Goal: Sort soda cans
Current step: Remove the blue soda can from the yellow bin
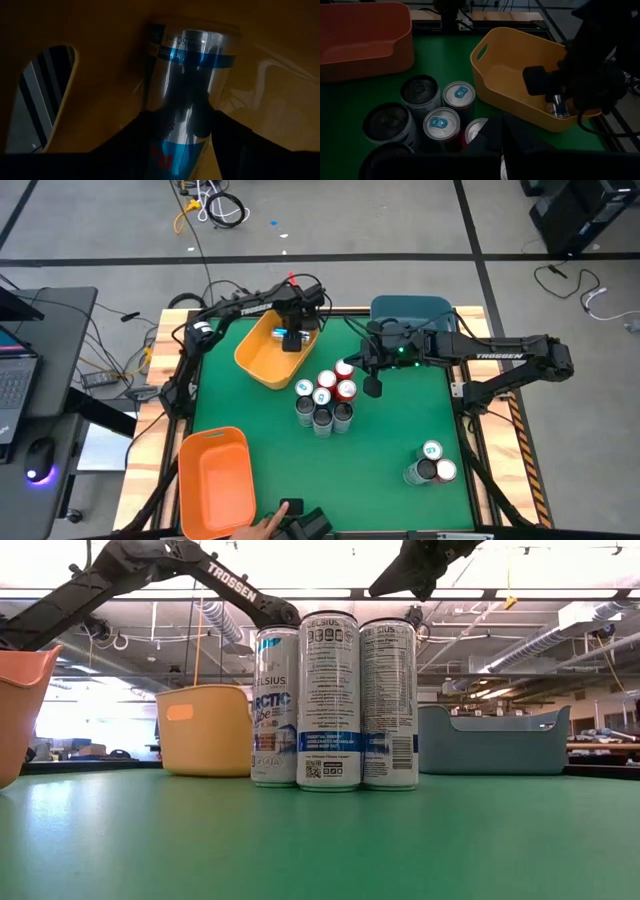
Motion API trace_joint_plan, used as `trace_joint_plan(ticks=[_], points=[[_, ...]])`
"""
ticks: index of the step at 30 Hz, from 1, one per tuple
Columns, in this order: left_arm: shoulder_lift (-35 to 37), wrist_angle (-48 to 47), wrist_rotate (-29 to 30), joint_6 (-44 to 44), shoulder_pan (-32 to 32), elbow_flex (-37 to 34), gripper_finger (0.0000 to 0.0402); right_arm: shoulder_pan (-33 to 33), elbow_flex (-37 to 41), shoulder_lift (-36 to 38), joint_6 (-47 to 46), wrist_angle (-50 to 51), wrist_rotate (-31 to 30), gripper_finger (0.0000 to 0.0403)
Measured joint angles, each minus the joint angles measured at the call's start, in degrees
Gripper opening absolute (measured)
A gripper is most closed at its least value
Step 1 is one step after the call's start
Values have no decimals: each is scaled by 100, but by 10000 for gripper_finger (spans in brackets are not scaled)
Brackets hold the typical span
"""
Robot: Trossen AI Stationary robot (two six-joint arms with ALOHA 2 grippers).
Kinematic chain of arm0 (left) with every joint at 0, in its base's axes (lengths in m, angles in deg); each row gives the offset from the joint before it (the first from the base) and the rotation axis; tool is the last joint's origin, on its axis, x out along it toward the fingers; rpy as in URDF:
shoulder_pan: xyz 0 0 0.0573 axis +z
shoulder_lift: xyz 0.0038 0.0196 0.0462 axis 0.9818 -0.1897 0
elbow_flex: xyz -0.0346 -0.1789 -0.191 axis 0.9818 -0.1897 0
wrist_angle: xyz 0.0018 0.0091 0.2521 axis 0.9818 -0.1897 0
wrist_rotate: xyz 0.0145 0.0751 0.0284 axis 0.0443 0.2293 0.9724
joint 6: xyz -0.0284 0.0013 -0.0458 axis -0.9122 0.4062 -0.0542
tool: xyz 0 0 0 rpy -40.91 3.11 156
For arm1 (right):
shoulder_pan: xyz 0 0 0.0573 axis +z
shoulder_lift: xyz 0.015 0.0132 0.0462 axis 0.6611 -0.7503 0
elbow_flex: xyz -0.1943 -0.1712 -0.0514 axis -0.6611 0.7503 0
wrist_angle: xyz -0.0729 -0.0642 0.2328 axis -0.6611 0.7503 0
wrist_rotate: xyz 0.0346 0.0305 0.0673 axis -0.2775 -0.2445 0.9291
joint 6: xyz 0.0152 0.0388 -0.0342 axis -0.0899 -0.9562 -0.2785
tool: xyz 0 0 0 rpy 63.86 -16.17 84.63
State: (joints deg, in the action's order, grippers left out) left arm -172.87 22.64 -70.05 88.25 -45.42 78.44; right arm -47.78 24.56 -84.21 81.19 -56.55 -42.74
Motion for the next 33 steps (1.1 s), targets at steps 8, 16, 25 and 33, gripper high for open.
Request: trace_joint_plan(ticks=[8, 16, 25, 33], points=[[-2, -200, -483, -299, -2, 159, 166, 0, 0, -2, 0, 0, 0, 0], [41, 493, 285, -594, -96, -417, 294, 0, 0, -2, 2, 4, 6, 0], [30, 714, 281, -610, -76, -701, 318, 0, 0, -2, 2, 2, 20, 0], [-24, -37, 172, -554, -76, -255, 226, 0, 0, -2, 2, -50, 24, 0]])
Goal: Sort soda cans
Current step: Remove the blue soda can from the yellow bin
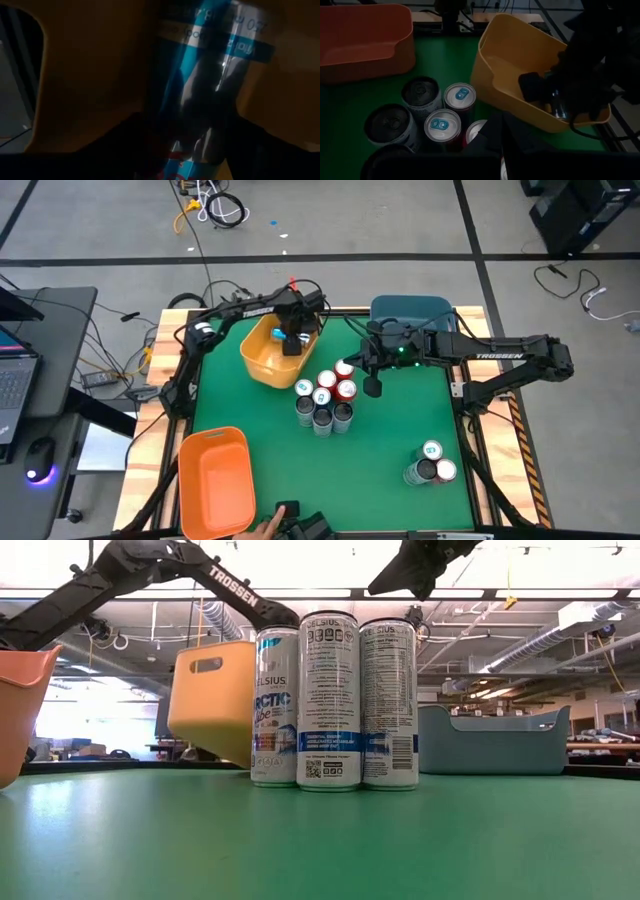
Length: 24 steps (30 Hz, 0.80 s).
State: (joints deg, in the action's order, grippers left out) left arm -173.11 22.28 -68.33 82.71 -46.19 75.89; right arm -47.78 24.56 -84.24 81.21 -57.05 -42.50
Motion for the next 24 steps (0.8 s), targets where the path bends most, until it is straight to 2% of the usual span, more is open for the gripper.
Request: trace_joint_plan(ticks=[14, 24], points=[[-15, -876, 153, -37, -4, 1047, 226, 0, -2, 0, 29, -124, 0, 0], [150, -1667, 527, -77, -2, 2332, 226, 0, -2, 175, 203, -233, -189, 0]])
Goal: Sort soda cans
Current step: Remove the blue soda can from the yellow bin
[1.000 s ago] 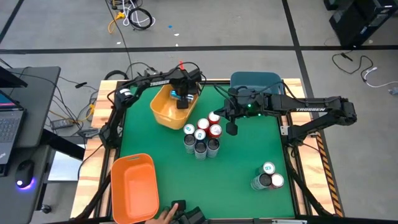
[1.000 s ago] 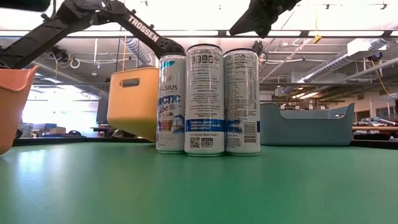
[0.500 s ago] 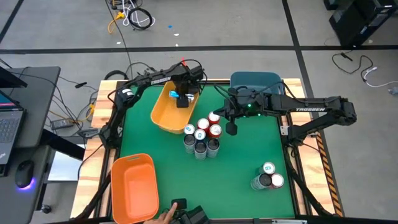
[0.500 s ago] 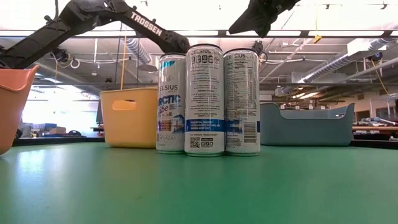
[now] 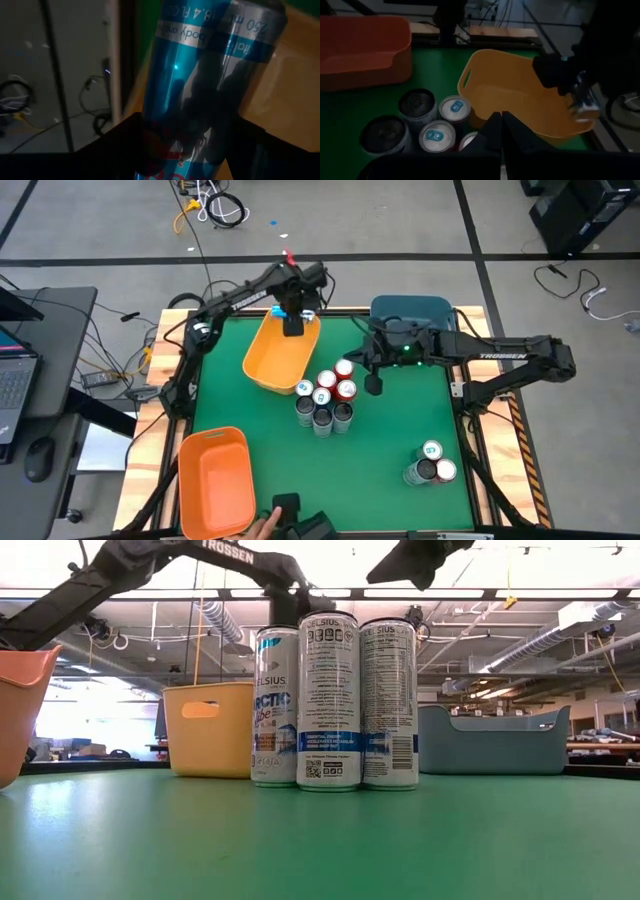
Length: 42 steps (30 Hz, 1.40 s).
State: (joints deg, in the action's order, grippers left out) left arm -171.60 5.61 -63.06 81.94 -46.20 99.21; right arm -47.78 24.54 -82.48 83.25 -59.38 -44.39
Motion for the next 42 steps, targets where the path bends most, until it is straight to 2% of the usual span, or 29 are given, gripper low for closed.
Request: trace_joint_plan(ticks=[4, 8, 11, 17, 24, 32, 36, 42], points=[[180, -25, 89, 6, -114, 389, 226, 0, 0, 349, 0, 201, -170, 0], [252, -149, 524, 142, -449, 808, 226, 2, -10, 803, -201, 413, -318, 0], [451, -14, 757, 474, -814, 696, 226, 18, -13, 982, -556, 674, -318, 0], [511, 256, 727, 740, -1625, 703, 226, 458, -10, 1165, -955, 1231, -397, 0], [619, 294, 63, 1101, -2519, 722, 226, 1158, -9, 1637, -1476, 1622, -1242, 0], [954, 122, -1174, 893, -3355, 788, 226, 1737, -9, 1805, -1567, 1555, -1343, 0], [1036, -53, -1271, 573, -3806, 788, 226, 1944, -9, 1708, -1659, 1407, -1358, 0], [1059, -499, -1256, -416, -4472, 788, 226, 2173, -7, 1416, -1659, 1062, -1365, 0]])
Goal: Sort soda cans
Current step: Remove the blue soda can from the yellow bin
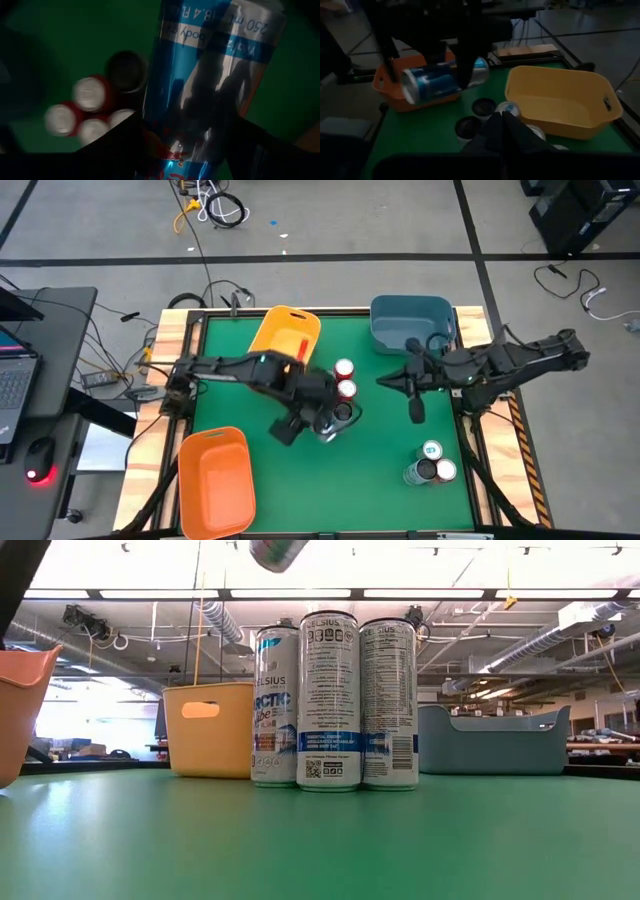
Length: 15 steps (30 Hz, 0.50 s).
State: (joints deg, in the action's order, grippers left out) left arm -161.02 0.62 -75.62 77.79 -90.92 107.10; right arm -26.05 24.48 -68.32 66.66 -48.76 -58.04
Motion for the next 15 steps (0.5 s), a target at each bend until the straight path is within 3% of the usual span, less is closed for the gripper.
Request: trace_joint_plan(ticks=[8, 15], points=[[14, -312, -354, -1585, -723, -268, 226, 334, 8, -656, 28, -655, 0, 0], [10, -66, -136, -2414, -1214, -1285, 226, 761, 9, -1077, 12, -1089, 0, 0]])
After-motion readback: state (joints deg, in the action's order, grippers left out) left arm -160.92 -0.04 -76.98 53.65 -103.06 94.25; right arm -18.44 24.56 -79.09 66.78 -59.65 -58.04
